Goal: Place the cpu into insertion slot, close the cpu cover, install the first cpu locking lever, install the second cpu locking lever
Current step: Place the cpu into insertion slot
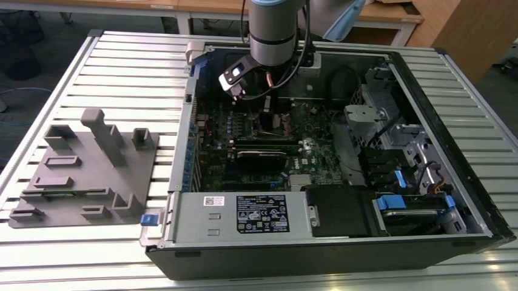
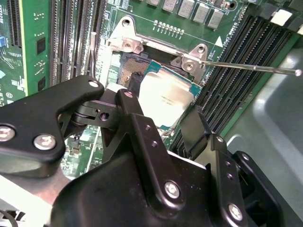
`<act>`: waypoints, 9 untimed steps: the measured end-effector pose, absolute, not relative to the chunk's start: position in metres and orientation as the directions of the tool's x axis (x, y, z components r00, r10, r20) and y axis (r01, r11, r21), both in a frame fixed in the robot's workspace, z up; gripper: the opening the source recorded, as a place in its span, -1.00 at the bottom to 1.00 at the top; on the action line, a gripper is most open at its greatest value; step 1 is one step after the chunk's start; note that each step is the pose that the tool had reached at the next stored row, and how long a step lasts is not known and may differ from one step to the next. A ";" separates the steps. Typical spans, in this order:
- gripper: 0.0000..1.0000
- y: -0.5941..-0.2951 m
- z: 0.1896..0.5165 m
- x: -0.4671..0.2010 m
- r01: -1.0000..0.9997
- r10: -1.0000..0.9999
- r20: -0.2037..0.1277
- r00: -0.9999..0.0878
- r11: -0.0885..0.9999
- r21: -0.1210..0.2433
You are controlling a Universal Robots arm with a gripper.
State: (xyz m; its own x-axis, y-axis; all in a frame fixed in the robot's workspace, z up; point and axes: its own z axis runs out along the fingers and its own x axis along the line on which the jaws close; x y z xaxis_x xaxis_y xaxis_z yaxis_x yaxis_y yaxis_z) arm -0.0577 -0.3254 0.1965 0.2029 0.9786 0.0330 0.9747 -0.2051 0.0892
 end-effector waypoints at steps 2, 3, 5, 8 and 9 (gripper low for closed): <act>0.21 -0.325 0.196 -0.058 0.975 0.979 0.033 0.203 -0.205 0.089; 0.21 -0.325 0.195 -0.058 0.975 0.979 0.033 0.203 -0.205 0.089; 0.21 -0.325 0.195 -0.058 0.975 0.979 0.033 0.203 -0.205 0.089; 0.21 -0.325 0.195 -0.058 0.975 0.979 0.033 0.203 -0.205 0.089; 0.21 -0.325 0.195 -0.058 0.975 0.979 0.033 0.203 -0.205 0.089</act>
State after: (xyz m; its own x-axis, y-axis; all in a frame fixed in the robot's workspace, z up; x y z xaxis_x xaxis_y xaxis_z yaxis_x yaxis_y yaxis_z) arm -0.0576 -0.3254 0.1947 0.2030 0.9786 0.0326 0.9747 -0.2052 0.0892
